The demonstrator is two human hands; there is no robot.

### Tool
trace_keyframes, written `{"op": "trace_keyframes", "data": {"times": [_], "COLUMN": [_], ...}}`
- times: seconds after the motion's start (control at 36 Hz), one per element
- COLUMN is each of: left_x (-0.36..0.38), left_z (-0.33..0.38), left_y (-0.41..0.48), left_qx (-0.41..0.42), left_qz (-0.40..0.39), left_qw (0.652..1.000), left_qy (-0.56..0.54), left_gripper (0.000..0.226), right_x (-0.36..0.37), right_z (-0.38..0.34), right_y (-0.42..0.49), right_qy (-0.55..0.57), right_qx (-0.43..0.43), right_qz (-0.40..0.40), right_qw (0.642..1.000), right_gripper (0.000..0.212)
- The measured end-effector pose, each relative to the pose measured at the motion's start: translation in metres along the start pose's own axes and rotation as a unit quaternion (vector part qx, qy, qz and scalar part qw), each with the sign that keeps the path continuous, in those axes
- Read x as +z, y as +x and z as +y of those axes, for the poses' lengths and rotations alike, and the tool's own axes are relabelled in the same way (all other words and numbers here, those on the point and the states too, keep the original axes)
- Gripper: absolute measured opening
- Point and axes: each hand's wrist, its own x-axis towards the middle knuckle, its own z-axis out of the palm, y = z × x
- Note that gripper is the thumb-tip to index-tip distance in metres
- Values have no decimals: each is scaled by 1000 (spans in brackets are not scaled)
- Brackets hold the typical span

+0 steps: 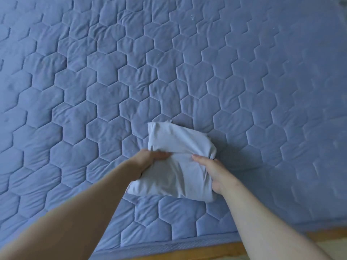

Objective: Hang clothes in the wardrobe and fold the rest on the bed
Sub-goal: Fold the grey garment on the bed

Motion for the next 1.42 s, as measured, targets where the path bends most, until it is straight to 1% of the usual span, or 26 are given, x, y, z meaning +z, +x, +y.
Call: {"op": "trace_keyframes", "data": {"times": [0.06, 0.11, 0.19, 0.31, 0.36, 0.42, 0.5, 0.58, 0.67, 0.72, 0.78, 0.86, 0.94, 1.03, 1.11, 1.19, 1.31, 1.42], "left_x": [10, 22, 47, 87, 111, 141, 193, 254, 320, 367, 416, 497, 577, 647, 706, 758, 822, 889], "left_z": [7, 15, 29, 44, 47, 47, 42, 31, 19, 8, -2, -21, -46, -71, -87, -96, -95, -87], "left_y": [-21, -42, -78, -120, -139, -156, -176, -196, -216, -229, -240, -260, -281, -304, -319, -329, -335, -332], "left_qx": [-3, -3, 15, 62, 89, 113, 125, 135, 154, 163, 176, 197, 220, 214, 210, 225, 225, 220], "left_qz": [-22, -44, -68, -84, -92, -98, -117, -145, -167, -173, -181, -203, -208, -217, -225, -231, -242, -261], "left_qw": [1000, 998, 994, 985, 978, 969, 955, 936, 916, 904, 891, 879, 872, 870, 869, 862, 853, 850], "left_qy": [14, 34, 82, 138, 165, 195, 242, 289, 329, 354, 377, 383, 385, 387, 386, 392, 405, 401], "left_gripper": [15, 21, 24, 21, 13, 9, 15, 16, 14, 27, 32, 26, 36, 32, 31, 37, 24, 19], "right_x": [-8, -15, -30, -52, -68, -88, -129, -174, -223, -259, -300, -368, -443, -508, -565, -615, -674, -737], "right_z": [0, 1, 4, 9, 13, 21, 37, 57, 77, 91, 101, 113, 129, 143, 152, 157, 153, 138], "right_y": [-25, -53, -98, -149, -173, -198, -233, -267, -298, -318, -341, -379, -416, -454, -479, -497, -513, -517], "right_qy": [35, 74, 119, 144, 164, 183, 209, 249, 274, 289, 300, 299, 298, 302, 303, 306, 309, 305], "right_qx": [-11, -21, -47, -101, -126, -146, -165, -188, -203, -212, -226, -257, -294, -307, -305, -303, -313, -314], "right_qz": [-22, -35, -21, 33, 72, 115, 168, 208, 249, 269, 283, 302, 319, 324, 339, 342, 337, 346], "right_qw": [999, 996, 992, 984, 976, 965, 949, 927, 906, 894, 883, 868, 850, 843, 837, 835, 833, 829], "right_gripper": [15, 15, 16, 16, 23, 30, 34, 35, 44, 47, 41, 34, 28, 24, 37, 41, 36, 40]}}
